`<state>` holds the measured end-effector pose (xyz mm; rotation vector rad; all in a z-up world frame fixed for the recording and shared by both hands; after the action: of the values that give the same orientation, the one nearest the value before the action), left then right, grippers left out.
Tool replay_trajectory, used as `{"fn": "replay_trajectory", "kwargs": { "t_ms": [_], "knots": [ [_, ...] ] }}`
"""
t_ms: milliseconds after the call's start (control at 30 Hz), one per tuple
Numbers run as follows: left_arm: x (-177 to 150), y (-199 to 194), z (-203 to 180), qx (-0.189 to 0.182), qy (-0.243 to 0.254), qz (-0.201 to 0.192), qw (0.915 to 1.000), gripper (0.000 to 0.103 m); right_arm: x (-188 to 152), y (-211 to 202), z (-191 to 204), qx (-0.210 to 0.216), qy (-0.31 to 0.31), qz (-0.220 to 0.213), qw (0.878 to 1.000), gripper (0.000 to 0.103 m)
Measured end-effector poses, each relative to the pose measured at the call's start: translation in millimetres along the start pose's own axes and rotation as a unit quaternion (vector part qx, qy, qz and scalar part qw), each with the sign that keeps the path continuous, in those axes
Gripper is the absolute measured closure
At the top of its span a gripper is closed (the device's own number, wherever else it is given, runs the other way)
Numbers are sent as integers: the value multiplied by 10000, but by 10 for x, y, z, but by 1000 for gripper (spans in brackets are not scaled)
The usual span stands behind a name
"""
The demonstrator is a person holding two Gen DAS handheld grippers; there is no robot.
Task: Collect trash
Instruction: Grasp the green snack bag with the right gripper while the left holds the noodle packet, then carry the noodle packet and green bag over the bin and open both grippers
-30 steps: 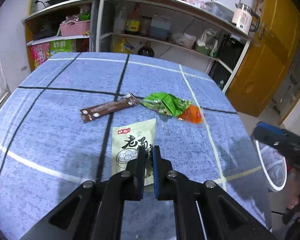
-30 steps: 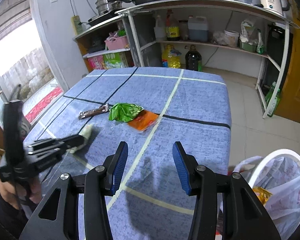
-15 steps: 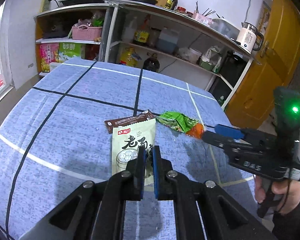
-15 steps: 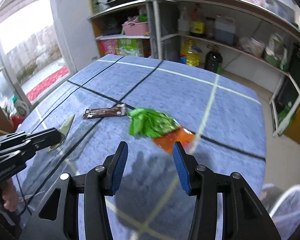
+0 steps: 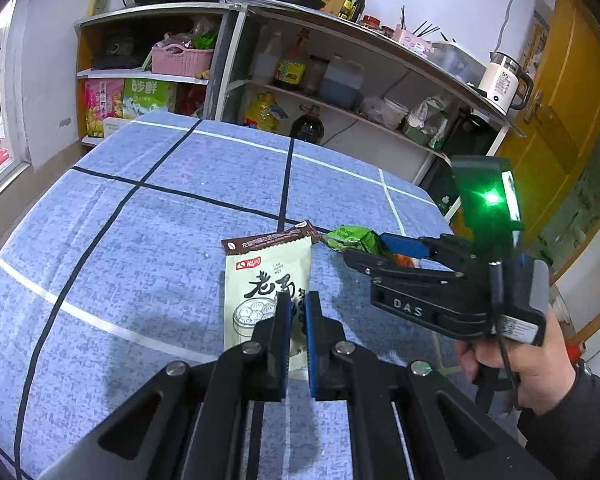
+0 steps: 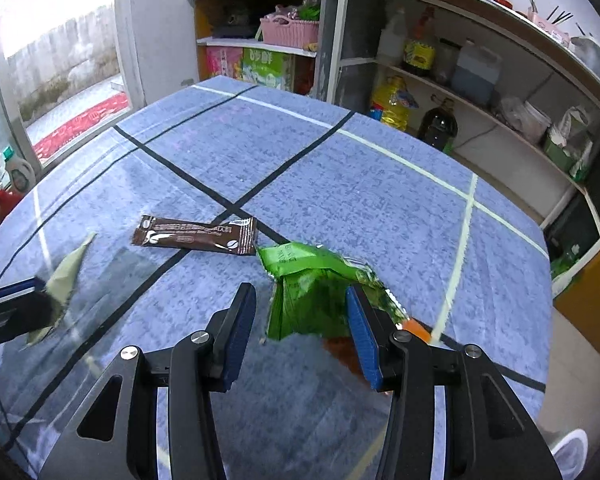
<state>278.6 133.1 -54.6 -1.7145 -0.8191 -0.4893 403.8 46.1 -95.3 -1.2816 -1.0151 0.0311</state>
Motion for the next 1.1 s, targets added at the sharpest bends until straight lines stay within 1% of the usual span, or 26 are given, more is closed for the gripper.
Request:
{"fn": "replay_trajectory", "kwargs": {
  "t_ms": [67, 100, 133, 167, 267, 400, 500, 700, 867, 1100],
  "knots": [
    [-8, 13, 4, -4, -12, 25, 10000, 96, 17, 25, -1, -56, -54, 19, 10000, 56],
    [-11, 18, 2, -8, -11, 33, 10000, 96, 27, 35, 6, -56, -56, 19, 10000, 59],
    [-12, 24, -1, -6, -7, 37, 10000, 96, 27, 36, 6, -63, -56, 29, 10000, 69],
    [-14, 27, -2, -3, -8, 41, 10000, 96, 29, 27, -2, -102, -55, 14, 9999, 73],
    [-14, 27, -8, -4, -7, 42, 10000, 96, 30, -12, -2, -123, -40, -11, 9999, 77],
    [-20, 30, -39, -14, 5, 44, 10000, 96, 7, -153, 1, -9, 83, -118, 9999, 78],
    [-21, 33, -83, -64, 28, 39, 10000, 96, -33, -341, -17, 81, 209, -272, 9994, 78],
    [-23, 23, -223, -188, 105, -14, 9998, 96, -187, -744, -162, 72, 561, -550, 9969, 79],
    [-58, 31, -432, -351, 264, -22, 9990, 96, -407, -1162, -370, -31, 946, -787, 9924, 79],
    [-128, -17, -907, -688, 633, -41, 9956, 96, -770, -1631, -643, -148, 1410, -1037, 9845, 78]
  ]
}}
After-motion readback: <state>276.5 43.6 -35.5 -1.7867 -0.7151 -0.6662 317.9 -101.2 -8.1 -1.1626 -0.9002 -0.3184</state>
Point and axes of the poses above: each gripper's, at about its wrist camera, not at the fingertips, and y roughly the way its jaws point, z to its left, x to its top, the point moved 10 cm from there along y, roughly the way its jaws point, and after that the axes turned 1 degree about y, right-handed, at the moved point
